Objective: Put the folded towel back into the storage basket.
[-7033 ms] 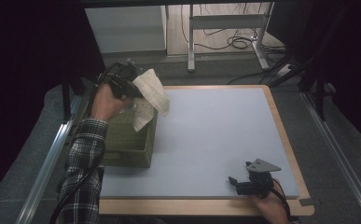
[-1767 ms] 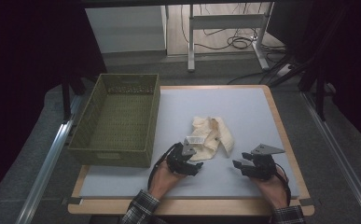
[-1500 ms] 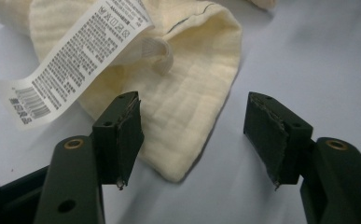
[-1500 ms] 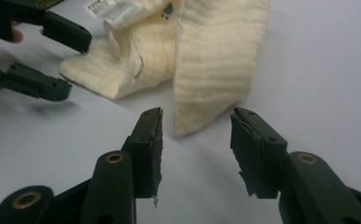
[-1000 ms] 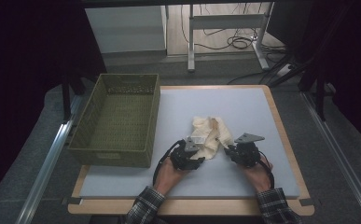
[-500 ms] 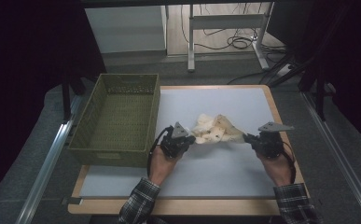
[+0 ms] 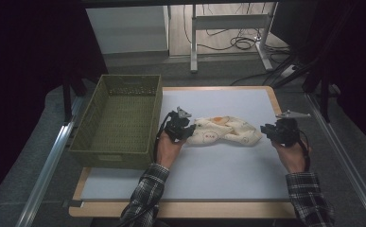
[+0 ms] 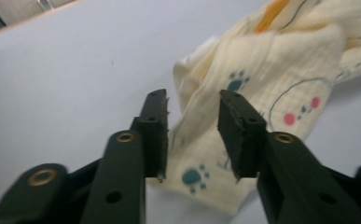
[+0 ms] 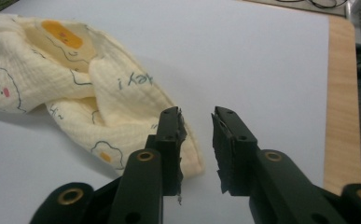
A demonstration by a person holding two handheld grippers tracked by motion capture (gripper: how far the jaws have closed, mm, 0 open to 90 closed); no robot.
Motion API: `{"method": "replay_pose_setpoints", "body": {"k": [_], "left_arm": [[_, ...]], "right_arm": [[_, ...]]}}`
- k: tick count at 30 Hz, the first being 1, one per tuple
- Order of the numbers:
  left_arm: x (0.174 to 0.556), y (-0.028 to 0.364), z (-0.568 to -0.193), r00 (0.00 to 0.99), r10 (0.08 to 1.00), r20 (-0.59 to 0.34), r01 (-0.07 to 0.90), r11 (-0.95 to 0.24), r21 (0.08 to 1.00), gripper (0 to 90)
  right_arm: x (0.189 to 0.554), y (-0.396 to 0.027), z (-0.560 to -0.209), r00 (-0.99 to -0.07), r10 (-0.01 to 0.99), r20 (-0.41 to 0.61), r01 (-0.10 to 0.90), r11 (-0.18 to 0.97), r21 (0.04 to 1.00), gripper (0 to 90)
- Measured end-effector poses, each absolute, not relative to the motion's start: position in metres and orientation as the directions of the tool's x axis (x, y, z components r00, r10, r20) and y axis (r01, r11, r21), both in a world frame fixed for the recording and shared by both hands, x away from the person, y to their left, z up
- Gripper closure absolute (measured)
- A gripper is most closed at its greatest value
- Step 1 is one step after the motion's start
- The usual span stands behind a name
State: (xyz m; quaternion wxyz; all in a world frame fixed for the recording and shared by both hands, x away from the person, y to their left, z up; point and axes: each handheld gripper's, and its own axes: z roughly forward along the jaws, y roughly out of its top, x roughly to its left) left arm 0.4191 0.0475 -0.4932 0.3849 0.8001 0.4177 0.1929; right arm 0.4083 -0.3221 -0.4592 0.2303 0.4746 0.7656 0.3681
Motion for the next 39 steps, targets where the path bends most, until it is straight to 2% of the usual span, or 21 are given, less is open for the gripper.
{"method": "replay_pose_setpoints", "body": {"k": [5, 14, 16, 17, 19, 22, 23, 24, 25, 26, 27, 28, 32, 36, 38, 39], "left_arm": [[0.409, 0.053, -0.501, 0.576, 0.817, -0.032, 0.511, -0.329, 0.794, 48.1], [0.404, 0.057, -0.509, 0.574, 0.819, -0.023, 0.522, -0.344, 0.780, 41.2], [0.406, 0.058, -0.514, 0.572, 0.820, -0.034, 0.533, -0.339, 0.775, 41.3], [0.407, 0.058, -0.516, 0.572, 0.819, -0.042, 0.538, -0.336, 0.773, 42.4], [0.410, 0.059, -0.522, 0.582, 0.810, -0.073, 0.555, -0.329, 0.764, 45.6], [0.411, 0.059, -0.524, 0.588, 0.804, -0.083, 0.559, -0.330, 0.761, 55.2], [0.412, 0.059, -0.527, 0.599, 0.795, -0.098, 0.563, -0.331, 0.758, 60.3], [0.412, 0.059, -0.527, 0.599, 0.795, -0.098, 0.563, -0.331, 0.758, 64.3], [0.412, 0.058, -0.529, 0.611, 0.785, -0.099, 0.563, -0.343, 0.752, 71.3], [0.412, 0.058, -0.529, 0.611, 0.785, -0.099, 0.563, -0.343, 0.752, 76.9], [0.411, 0.058, -0.530, 0.622, 0.777, -0.099, 0.562, -0.355, 0.747, 76.9], [0.410, 0.057, -0.530, 0.633, 0.768, -0.095, 0.557, -0.367, 0.745, 87.6], [0.405, 0.060, -0.523, 0.630, 0.771, -0.090, 0.540, -0.351, 0.765, 88.8], [0.392, 0.062, -0.498, 0.634, 0.771, -0.055, 0.475, -0.332, 0.815, 89.0], [0.389, 0.061, -0.490, 0.635, 0.772, -0.044, 0.460, -0.332, 0.824, 89.1], [0.388, 0.058, -0.481, 0.624, 0.781, -0.024, 0.447, -0.331, 0.831, 89.1]], "right_arm": [[0.394, -0.325, -0.466, -0.481, 0.875, 0.054, 0.563, 0.262, 0.784, 70.1], [0.385, -0.286, -0.478, -0.608, 0.790, 0.086, 0.534, 0.326, 0.780, 69.6], [0.388, -0.272, -0.483, -0.634, 0.769, 0.081, 0.521, 0.347, 0.780, 66.0], [0.392, -0.258, -0.487, -0.652, 0.756, 0.064, 0.502, 0.366, 0.784, 57.6], [0.397, -0.247, -0.491, -0.665, 0.745, 0.050, 0.484, 0.379, 0.789, 53.1], [0.405, -0.236, -0.498, -0.670, 0.742, 0.020, 0.469, 0.402, 0.787, 51.0], [0.413, -0.229, -0.507, -0.661, 0.750, -0.038, 0.468, 0.451, 0.760, 51.7], [0.413, -0.229, -0.507, -0.661, 0.750, -0.038, 0.468, 0.451, 0.760, 51.7], [0.419, -0.224, -0.517, -0.643, 0.760, -0.092, 0.483, 0.496, 0.722, 62.0], [0.419, -0.224, -0.517, -0.643, 0.760, -0.092, 0.483, 0.496, 0.722, 62.0], [0.420, -0.224, -0.520, -0.639, 0.762, -0.104, 0.488, 0.507, 0.710, 68.6], [0.419, -0.226, -0.521, -0.634, 0.764, -0.116, 0.484, 0.510, 0.711, 82.6], [0.414, -0.232, -0.510, -0.646, 0.755, -0.110, 0.487, 0.518, 0.703, 85.2], [0.395, -0.254, -0.463, -0.660, 0.741, -0.121, 0.460, 0.526, 0.715, 85.2], [0.393, -0.258, -0.455, -0.658, 0.743, -0.127, 0.456, 0.526, 0.718, 85.1], [0.392, -0.269, -0.434, -0.640, 0.758, -0.129, 0.454, 0.507, 0.733, 83.7]]}}
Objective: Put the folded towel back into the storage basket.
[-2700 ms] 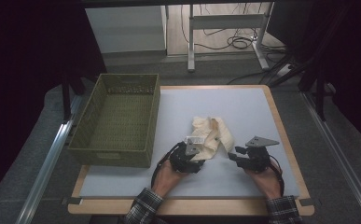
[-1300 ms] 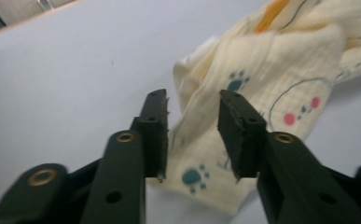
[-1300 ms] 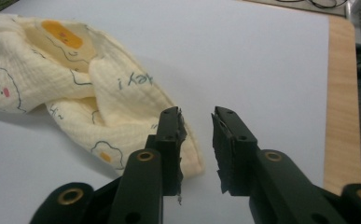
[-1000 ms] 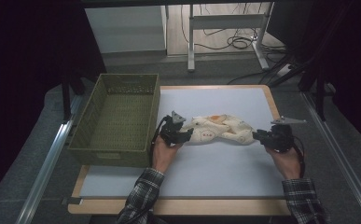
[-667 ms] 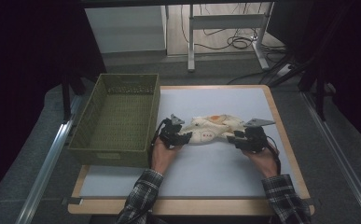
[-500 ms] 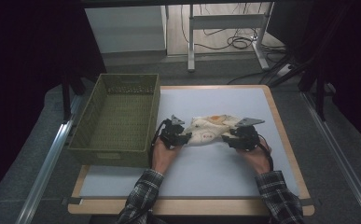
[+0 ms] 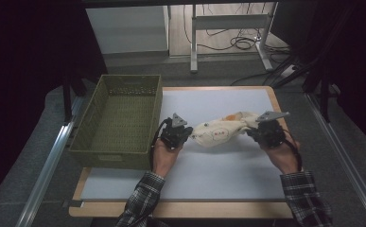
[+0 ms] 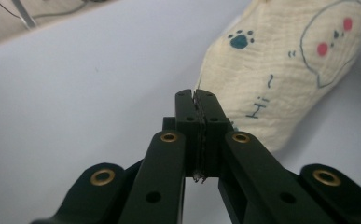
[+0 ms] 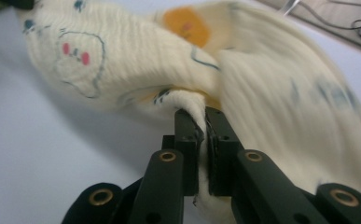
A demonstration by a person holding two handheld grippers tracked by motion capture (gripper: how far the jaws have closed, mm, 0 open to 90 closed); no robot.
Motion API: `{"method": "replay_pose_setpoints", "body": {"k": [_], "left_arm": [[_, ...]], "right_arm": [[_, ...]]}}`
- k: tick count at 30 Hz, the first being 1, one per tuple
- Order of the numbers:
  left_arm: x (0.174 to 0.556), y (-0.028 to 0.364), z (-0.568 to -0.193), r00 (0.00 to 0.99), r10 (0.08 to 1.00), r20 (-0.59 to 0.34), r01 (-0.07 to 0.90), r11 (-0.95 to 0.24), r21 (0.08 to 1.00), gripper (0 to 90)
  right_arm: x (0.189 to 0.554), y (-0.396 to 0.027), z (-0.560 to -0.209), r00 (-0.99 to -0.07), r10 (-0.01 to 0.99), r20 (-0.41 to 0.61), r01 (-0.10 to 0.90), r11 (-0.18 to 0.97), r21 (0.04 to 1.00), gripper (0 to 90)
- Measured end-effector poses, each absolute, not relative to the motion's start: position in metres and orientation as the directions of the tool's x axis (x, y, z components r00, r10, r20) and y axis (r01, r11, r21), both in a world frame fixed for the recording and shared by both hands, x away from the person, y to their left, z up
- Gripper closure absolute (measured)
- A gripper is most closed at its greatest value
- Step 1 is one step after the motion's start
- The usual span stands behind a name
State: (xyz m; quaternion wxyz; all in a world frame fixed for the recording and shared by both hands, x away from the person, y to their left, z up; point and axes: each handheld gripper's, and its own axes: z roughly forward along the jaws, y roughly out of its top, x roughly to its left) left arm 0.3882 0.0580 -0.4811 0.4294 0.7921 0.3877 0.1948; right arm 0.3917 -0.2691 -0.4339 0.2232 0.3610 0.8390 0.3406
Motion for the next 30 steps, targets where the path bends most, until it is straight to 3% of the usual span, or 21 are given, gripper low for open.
{"method": "replay_pose_setpoints", "body": {"k": [2, 3, 6, 14, 22, 26, 30], "left_arm": [[0.391, 0.055, -0.477, 0.613, 0.790, -0.015, 0.448, -0.332, 0.830, 89.1], [0.393, 0.053, -0.477, 0.609, 0.793, -0.012, 0.453, -0.336, 0.826, 88.6], [0.403, 0.047, -0.489, 0.590, 0.808, 0.006, 0.489, -0.363, 0.793, 78.3], [0.404, 0.048, -0.508, 0.615, 0.787, -0.045, 0.513, -0.357, 0.780, 55.5], [0.415, 0.035, -0.516, 0.657, 0.750, -0.075, 0.506, -0.366, 0.781, 48.3], [0.427, 0.024, -0.530, 0.667, 0.741, -0.079, 0.521, -0.388, 0.760, 45.7], [0.429, 0.019, -0.539, 0.661, 0.748, -0.059, 0.526, -0.406, 0.748, 46.1]], "right_arm": [[0.394, -0.273, -0.429, -0.634, 0.764, -0.121, 0.458, 0.496, 0.738, 81.0], [0.402, -0.279, -0.426, -0.623, 0.777, -0.093, 0.479, 0.472, 0.740, 72.8], [0.416, -0.290, -0.438, -0.563, 0.822, -0.090, 0.523, 0.439, 0.731, 62.1], [0.396, -0.308, -0.451, -0.573, 0.820, -0.003, 0.554, 0.389, 0.736, 61.6], [0.385, -0.298, -0.477, -0.625, 0.779, 0.043, 0.569, 0.417, 0.709, 64.7], [0.399, -0.283, -0.502, -0.629, 0.776, 0.047, 0.570, 0.420, 0.707, 57.1], [0.406, -0.274, -0.516, -0.621, 0.784, 0.002, 0.570, 0.449, 0.688, 56.3]]}}
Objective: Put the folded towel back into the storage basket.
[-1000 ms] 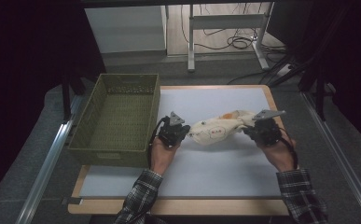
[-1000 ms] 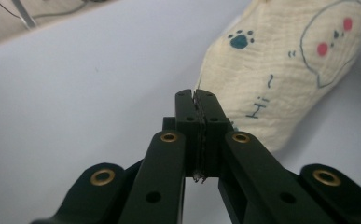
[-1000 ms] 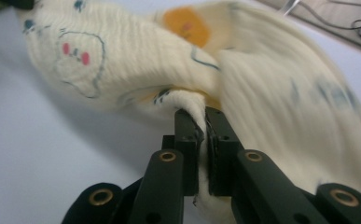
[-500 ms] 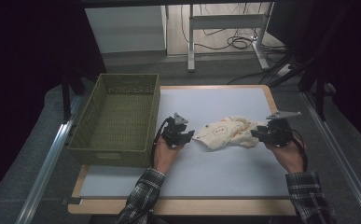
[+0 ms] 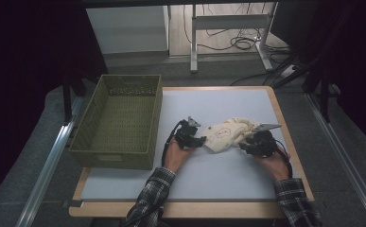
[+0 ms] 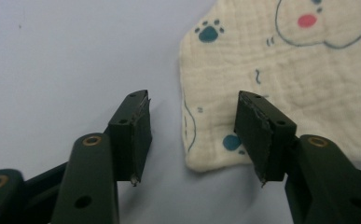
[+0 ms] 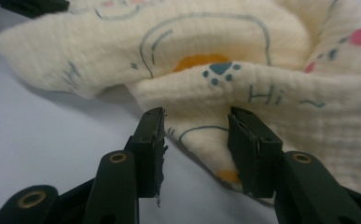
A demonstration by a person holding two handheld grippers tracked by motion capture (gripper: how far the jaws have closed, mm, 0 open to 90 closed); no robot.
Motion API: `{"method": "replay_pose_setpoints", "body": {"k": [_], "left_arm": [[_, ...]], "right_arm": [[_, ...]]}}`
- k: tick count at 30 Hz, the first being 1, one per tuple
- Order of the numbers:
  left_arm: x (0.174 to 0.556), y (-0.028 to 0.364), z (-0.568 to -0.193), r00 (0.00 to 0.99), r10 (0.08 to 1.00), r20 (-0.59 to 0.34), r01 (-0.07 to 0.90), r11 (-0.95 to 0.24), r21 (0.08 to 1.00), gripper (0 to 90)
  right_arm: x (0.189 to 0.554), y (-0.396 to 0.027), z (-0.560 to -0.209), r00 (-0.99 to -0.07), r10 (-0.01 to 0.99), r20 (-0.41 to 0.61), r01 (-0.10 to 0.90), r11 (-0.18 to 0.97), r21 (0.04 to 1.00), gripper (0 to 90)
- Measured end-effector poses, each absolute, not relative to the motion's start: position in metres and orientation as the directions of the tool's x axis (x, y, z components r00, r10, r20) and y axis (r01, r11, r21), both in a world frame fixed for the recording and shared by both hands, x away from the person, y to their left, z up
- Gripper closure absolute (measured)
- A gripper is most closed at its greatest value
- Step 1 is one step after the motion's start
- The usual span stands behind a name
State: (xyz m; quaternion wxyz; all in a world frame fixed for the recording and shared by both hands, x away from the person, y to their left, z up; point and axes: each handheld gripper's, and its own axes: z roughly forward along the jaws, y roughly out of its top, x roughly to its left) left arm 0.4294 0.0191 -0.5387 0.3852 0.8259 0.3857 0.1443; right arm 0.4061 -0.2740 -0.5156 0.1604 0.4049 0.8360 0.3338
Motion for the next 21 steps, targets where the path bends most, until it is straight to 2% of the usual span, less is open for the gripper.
{"method": "replay_pose_setpoints", "body": {"k": [2, 3, 5, 8, 13, 18, 21], "left_arm": [[0.428, 0.019, -0.538, 0.669, 0.741, -0.059, 0.523, -0.412, 0.746, 55.6], [0.427, 0.018, -0.538, 0.673, 0.737, -0.056, 0.519, -0.417, 0.746, 55.6], [0.423, 0.015, -0.539, 0.672, 0.739, -0.059, 0.519, -0.412, 0.749, 65.4], [0.418, 0.010, -0.538, 0.690, 0.722, -0.038, 0.498, -0.437, 0.749, 85.3], [0.414, 0.010, -0.531, 0.692, 0.721, 0.002, 0.480, -0.463, 0.745, 89.3], [0.401, 0.027, -0.506, 0.682, 0.732, -0.011, 0.454, -0.411, 0.790, 88.9], [0.389, 0.035, -0.489, 0.685, 0.728, -0.002, 0.429, -0.402, 0.809, 88.8]], "right_arm": [[0.403, -0.269, -0.519, -0.611, 0.789, -0.073, 0.534, 0.478, 0.697, 65.4], [0.403, -0.269, -0.519, -0.611, 0.789, -0.073, 0.534, 0.478, 0.697, 65.4], [0.400, -0.269, -0.519, -0.599, 0.793, -0.111, 0.527, 0.495, 0.691, 80.6], [0.399, -0.271, -0.518, -0.591, 0.800, -0.102, 0.534, 0.483, 0.693, 86.1], [0.394, -0.275, -0.507, -0.603, 0.791, -0.103, 0.528, 0.492, 0.692, 86.6], [0.376, -0.296, -0.468, -0.608, 0.788, -0.095, 0.501, 0.474, 0.724, 86.4], [0.370, -0.303, -0.457, -0.608, 0.789, -0.088, 0.494, 0.463, 0.736, 86.3]]}}
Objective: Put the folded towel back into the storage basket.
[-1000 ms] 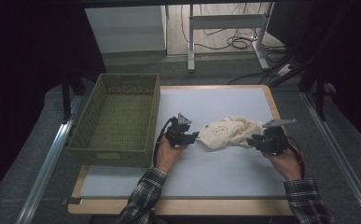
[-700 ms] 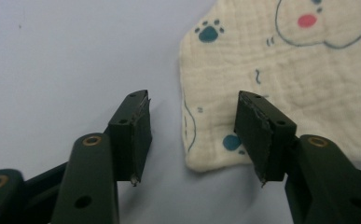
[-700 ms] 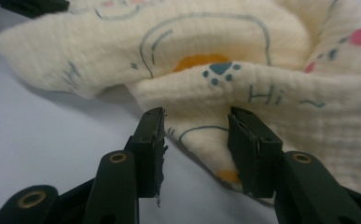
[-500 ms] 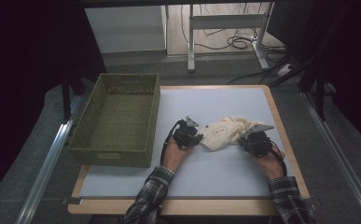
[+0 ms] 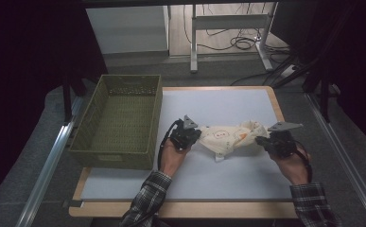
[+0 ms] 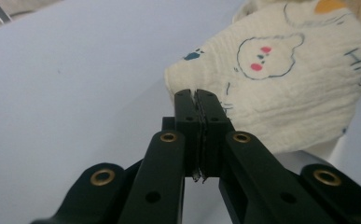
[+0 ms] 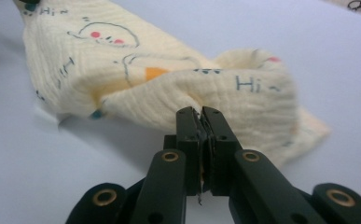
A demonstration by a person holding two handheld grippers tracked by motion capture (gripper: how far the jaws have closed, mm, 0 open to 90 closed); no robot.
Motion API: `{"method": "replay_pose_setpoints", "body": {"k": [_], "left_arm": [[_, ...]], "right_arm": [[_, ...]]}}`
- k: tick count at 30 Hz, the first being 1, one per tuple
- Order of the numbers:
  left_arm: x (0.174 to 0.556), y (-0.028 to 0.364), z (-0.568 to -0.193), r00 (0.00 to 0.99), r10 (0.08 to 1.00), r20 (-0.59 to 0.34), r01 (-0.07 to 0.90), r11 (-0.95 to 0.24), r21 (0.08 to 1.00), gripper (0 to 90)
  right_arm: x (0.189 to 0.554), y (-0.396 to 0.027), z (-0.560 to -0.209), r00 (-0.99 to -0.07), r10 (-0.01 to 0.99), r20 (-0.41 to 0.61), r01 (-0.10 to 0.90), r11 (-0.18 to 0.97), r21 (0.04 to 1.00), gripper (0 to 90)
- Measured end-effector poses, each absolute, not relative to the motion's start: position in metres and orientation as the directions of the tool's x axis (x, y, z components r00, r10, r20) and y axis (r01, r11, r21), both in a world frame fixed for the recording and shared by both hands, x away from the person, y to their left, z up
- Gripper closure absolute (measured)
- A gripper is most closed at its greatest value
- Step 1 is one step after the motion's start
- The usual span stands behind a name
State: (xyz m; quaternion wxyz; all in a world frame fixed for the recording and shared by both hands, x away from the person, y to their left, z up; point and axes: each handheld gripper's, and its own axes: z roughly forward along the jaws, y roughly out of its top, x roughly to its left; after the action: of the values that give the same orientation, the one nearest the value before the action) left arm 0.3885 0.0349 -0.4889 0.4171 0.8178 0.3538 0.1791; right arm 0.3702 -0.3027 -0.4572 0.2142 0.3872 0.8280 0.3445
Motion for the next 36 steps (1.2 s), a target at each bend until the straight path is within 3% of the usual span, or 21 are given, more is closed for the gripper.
{"method": "replay_pose_setpoints", "body": {"k": [5, 8, 9, 10, 13, 15, 17, 26, 30, 34, 36], "left_arm": [[0.370, 0.044, -0.470, 0.675, 0.737, 0.036, 0.395, -0.403, 0.826, 88.6], [0.371, 0.048, -0.472, 0.660, 0.751, 0.032, 0.411, -0.397, 0.820, 88.2], [0.373, 0.049, -0.476, 0.657, 0.754, 0.019, 0.436, -0.400, 0.806, 86.7], [0.377, 0.051, -0.486, 0.665, 0.747, -0.015, 0.484, -0.415, 0.770, 84.1], [0.378, 0.053, -0.501, 0.653, 0.757, -0.019, 0.507, -0.418, 0.754, 68.2], [0.378, 0.055, -0.505, 0.657, 0.753, -0.040, 0.517, -0.412, 0.751, 66.2], [0.377, 0.056, -0.508, 0.665, 0.746, -0.045, 0.512, -0.411, 0.755, 58.3], [0.370, 0.055, -0.515, 0.682, 0.731, -0.042, 0.495, -0.419, 0.761, 50.0], [0.371, 0.054, -0.520, 0.685, 0.727, -0.048, 0.499, -0.421, 0.757, 47.9], [0.372, 0.055, -0.526, 0.685, 0.728, -0.038, 0.492, -0.423, 0.761, 38.4], [0.373, 0.055, -0.529, 0.680, 0.732, -0.035, 0.495, -0.424, 0.758, 36.6]], "right_arm": [[0.354, -0.322, -0.423, -0.580, 0.806, -0.121, 0.456, 0.444, 0.772, 85.7], [0.356, -0.326, -0.421, -0.567, 0.815, -0.119, 0.459, 0.432, 0.776, 83.0], [0.361, -0.330, -0.427, -0.564, 0.822, -0.077, 0.494, 0.411, 0.767, 73.6], [0.362, -0.331, -0.431, -0.561, 0.825, -0.075, 0.502, 0.410, 0.762, 70.9], [0.360, -0.335, -0.443, -0.549, 0.833, -0.063, 0.524, 0.402, 0.751, 68.0], [0.358, -0.337, -0.444, -0.551, 0.832, -0.057, 0.526, 0.400, 0.750, 67.7], [0.346, -0.341, -0.447, -0.560, 0.827, -0.052, 0.526, 0.404, 0.748, 67.5], [0.316, -0.330, -0.470, -0.640, 0.768, 0.032, 0.531, 0.412, 0.740, 66.1], [0.316, -0.313, -0.490, -0.676, 0.735, 0.049, 0.523, 0.433, 0.734, 56.1], [0.328, -0.296, -0.509, -0.698, 0.716, -0.027, 0.488, 0.503, 0.714, 54.1], [0.331, -0.291, -0.517, -0.691, 0.719, -0.074, 0.488, 0.539, 0.687, 61.8]]}}
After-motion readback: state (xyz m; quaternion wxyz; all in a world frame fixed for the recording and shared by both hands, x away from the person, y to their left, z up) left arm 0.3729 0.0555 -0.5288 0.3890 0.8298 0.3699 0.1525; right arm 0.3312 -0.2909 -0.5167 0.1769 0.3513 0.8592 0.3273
